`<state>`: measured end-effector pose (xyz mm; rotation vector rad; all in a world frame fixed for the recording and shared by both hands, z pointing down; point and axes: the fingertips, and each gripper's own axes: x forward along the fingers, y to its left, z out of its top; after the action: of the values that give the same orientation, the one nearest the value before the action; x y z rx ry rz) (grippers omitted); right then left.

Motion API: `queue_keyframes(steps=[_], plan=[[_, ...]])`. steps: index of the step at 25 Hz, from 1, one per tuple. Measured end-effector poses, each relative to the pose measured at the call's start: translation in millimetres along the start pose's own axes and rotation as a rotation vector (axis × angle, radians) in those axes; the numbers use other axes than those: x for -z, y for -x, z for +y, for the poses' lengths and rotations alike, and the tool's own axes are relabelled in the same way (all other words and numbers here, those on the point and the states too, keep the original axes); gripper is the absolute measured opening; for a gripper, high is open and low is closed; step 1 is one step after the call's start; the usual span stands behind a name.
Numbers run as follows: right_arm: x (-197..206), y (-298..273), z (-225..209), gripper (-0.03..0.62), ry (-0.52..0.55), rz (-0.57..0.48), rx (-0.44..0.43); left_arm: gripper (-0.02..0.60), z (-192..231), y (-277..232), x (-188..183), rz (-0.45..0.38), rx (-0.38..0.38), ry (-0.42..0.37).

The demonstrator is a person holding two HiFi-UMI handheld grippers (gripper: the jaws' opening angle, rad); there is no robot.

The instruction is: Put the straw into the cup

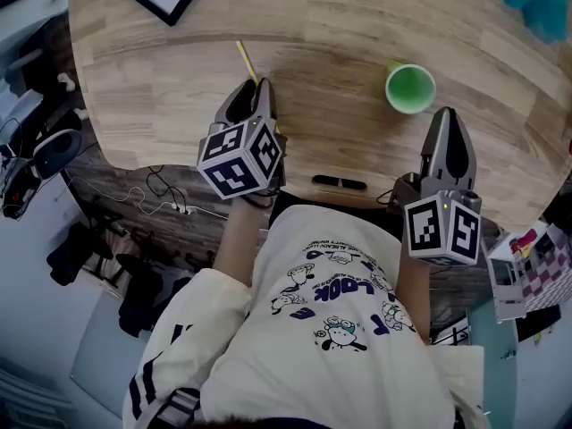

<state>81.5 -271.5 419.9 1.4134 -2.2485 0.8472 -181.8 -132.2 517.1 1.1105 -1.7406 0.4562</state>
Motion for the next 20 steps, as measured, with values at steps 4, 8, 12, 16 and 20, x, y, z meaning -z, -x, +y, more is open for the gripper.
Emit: queue_keyframes(steps=[4, 8, 12, 16, 20], plan=[[0, 1, 1, -0.008, -0.009, 0.001, 0.001, 0.112, 4, -1, -1, 0.008, -0.017, -0.023], [2, -1, 3, -0.008, -0.001, 0.005, 0.0, 0.112, 6, -2, -1, 0.013, -0.015, -0.022], [0, -1, 4, -0.008, 0.009, -0.002, 0.002, 0.112, 6, -3, -1, 0.01, -0.025, -0.039], [1, -1, 6, -0.008, 0.007, 0.0, -0.002, 0.074, 11, -2, -1, 0.013, -0.059, -0.066], [3, -1, 3, -0.008, 0.0, 0.005, 0.002, 0.074, 10, -2, -1, 0.015, -0.063, -0.085]])
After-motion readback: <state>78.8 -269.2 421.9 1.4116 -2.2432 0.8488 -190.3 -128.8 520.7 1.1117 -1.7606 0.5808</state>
